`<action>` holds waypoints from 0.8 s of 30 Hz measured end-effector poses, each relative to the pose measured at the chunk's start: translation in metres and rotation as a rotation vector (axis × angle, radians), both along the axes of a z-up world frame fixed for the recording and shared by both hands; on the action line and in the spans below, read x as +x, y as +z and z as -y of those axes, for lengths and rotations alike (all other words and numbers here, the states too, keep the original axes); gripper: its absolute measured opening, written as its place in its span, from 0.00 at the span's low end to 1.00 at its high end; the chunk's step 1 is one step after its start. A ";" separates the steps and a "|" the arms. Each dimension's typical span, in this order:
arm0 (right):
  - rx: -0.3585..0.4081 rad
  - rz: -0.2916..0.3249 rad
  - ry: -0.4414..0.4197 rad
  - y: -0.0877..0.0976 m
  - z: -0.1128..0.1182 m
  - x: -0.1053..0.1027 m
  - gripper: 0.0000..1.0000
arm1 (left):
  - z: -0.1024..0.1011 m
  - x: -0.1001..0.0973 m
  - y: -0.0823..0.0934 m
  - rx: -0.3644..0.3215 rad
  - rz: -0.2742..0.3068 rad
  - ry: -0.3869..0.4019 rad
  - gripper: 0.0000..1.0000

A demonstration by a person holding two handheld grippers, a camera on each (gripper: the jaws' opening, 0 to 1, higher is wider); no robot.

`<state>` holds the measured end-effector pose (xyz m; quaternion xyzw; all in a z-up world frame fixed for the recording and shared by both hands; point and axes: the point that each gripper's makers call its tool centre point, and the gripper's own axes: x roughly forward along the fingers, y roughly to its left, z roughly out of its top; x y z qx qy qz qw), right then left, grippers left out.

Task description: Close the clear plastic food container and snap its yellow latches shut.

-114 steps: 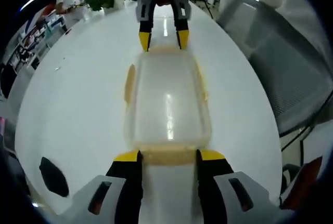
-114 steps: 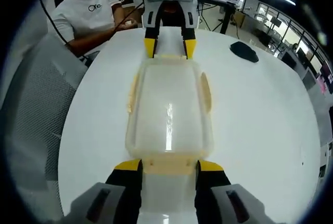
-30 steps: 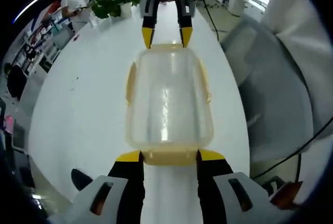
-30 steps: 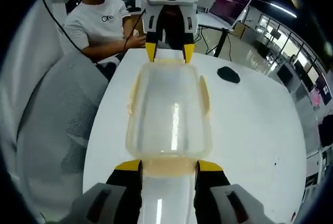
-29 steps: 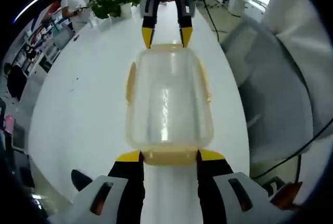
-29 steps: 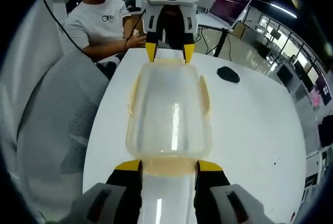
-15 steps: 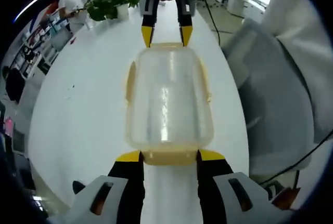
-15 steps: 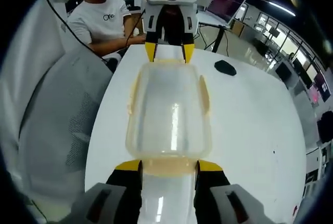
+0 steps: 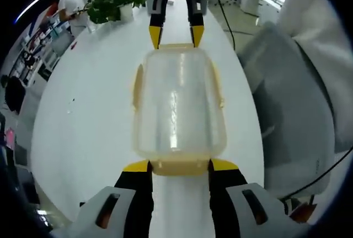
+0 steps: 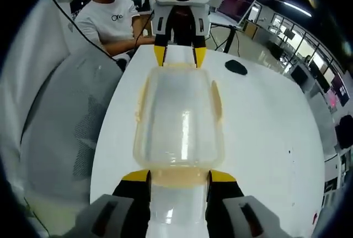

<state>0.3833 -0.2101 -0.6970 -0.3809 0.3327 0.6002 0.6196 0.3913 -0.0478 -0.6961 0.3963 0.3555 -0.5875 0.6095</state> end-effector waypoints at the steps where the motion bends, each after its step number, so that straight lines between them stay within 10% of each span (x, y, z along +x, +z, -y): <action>1: 0.001 0.000 0.000 0.000 0.001 0.000 0.37 | 0.003 0.000 0.000 0.001 0.002 0.000 0.37; 24: 0.002 -0.005 -0.027 -0.008 0.065 -0.004 0.37 | 0.065 0.000 -0.007 -0.005 -0.010 -0.030 0.37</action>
